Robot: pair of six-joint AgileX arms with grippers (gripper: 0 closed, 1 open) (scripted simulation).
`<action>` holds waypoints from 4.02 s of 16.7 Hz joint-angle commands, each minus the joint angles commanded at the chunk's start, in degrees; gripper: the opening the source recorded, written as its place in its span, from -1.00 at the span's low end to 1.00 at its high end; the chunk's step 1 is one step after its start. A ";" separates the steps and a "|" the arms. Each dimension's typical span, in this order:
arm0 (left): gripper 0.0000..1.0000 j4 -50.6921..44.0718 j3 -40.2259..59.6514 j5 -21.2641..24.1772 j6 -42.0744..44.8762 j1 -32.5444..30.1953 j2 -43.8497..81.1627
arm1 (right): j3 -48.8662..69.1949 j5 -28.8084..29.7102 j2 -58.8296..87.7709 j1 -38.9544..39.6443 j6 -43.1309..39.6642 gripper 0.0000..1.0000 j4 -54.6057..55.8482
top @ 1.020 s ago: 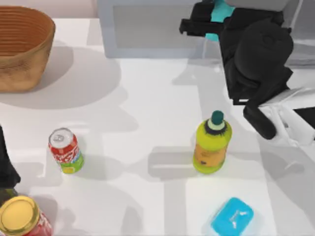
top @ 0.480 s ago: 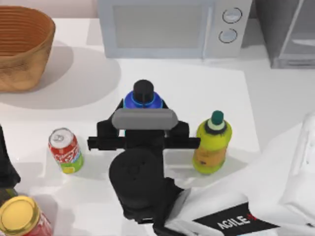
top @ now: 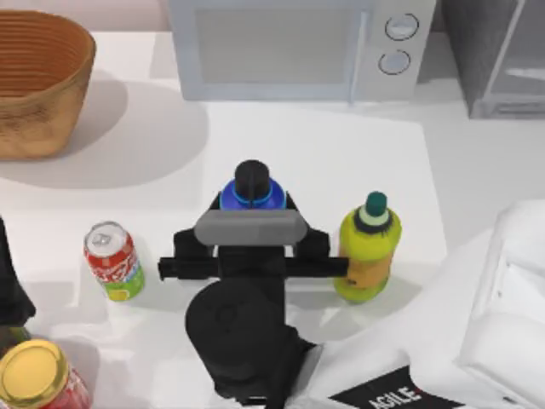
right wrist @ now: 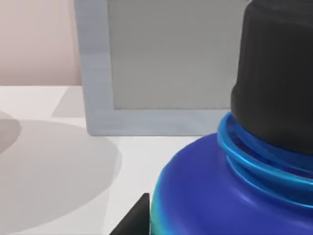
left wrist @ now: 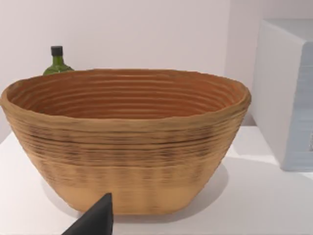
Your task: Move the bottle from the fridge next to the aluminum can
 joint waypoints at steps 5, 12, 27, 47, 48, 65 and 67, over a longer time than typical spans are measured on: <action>1.00 0.00 0.00 0.00 0.00 0.00 0.00 | -0.40 -0.52 -1.01 0.39 0.55 -1.00 -0.38; 1.00 0.00 0.00 0.00 0.00 0.00 0.00 | -0.06 0.22 0.30 0.18 -0.16 -0.85 0.10; 1.00 0.00 0.00 0.00 0.00 0.00 0.00 | -0.06 0.22 0.30 0.18 -0.16 1.00 0.10; 1.00 0.00 0.00 0.00 0.00 0.00 0.00 | -3.00 3.05 -3.09 3.51 1.94 1.00 -1.69; 1.00 0.00 0.00 0.00 0.00 0.00 0.00 | -3.41 1.91 -4.85 2.85 1.76 1.00 -2.23; 1.00 0.00 0.00 0.00 0.00 0.00 0.00 | -39.67 -46.22 -90.54 -45.93 -6.67 1.00 -41.08; 1.00 0.00 0.00 0.00 0.00 0.00 0.00 | -44.70 -52.20 -101.42 -51.96 -7.65 1.00 -46.30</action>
